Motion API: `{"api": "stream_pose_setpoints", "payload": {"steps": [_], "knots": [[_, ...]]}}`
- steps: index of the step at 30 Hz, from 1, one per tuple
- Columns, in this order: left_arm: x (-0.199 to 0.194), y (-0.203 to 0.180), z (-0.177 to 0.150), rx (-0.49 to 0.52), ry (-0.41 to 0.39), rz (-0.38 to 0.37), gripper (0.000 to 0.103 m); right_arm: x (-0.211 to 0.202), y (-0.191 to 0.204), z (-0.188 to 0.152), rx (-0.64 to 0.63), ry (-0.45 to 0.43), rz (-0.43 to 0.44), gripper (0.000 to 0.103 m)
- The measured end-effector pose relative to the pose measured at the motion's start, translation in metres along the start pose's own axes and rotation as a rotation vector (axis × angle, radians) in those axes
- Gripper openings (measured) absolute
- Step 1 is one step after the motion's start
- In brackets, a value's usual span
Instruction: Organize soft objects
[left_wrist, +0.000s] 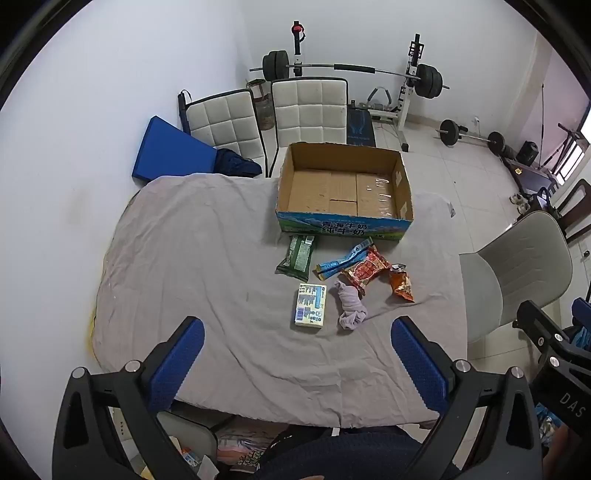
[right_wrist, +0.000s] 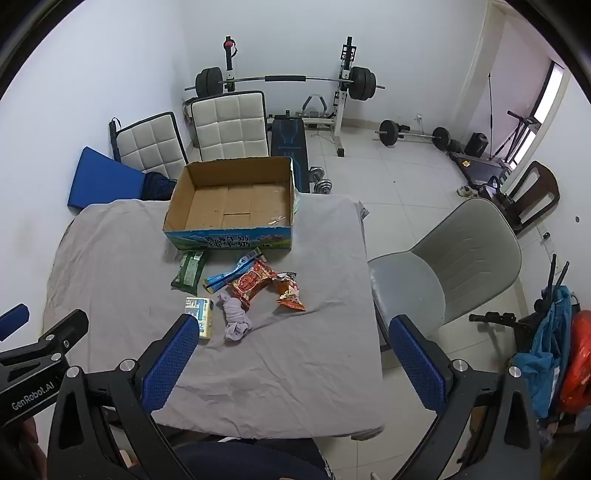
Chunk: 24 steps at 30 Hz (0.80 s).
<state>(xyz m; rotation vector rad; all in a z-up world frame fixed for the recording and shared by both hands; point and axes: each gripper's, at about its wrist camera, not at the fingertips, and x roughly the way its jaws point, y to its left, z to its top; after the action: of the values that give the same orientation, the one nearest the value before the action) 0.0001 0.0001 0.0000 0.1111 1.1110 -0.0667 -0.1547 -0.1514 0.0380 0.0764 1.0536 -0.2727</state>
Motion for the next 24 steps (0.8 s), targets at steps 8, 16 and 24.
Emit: {"api": "stream_pose_setpoints", "payload": {"steps": [8, 16, 24], "knots": [[0.001, 0.0034, -0.0022, -0.003, -0.005, -0.018, 0.103, 0.0001, 0.0004, -0.0003, 0.0, 0.003, -0.003, 0.103], [-0.0004, 0.0036, 0.0029, -0.003, -0.008, -0.002, 0.103, 0.0009, -0.0001, 0.0002, -0.001, 0.005, -0.007, 0.103], [-0.007, 0.0008, 0.0068, -0.004, -0.013, 0.004, 0.103, 0.0019, 0.0005, -0.0014, -0.003, 0.005, -0.004, 0.103]]}}
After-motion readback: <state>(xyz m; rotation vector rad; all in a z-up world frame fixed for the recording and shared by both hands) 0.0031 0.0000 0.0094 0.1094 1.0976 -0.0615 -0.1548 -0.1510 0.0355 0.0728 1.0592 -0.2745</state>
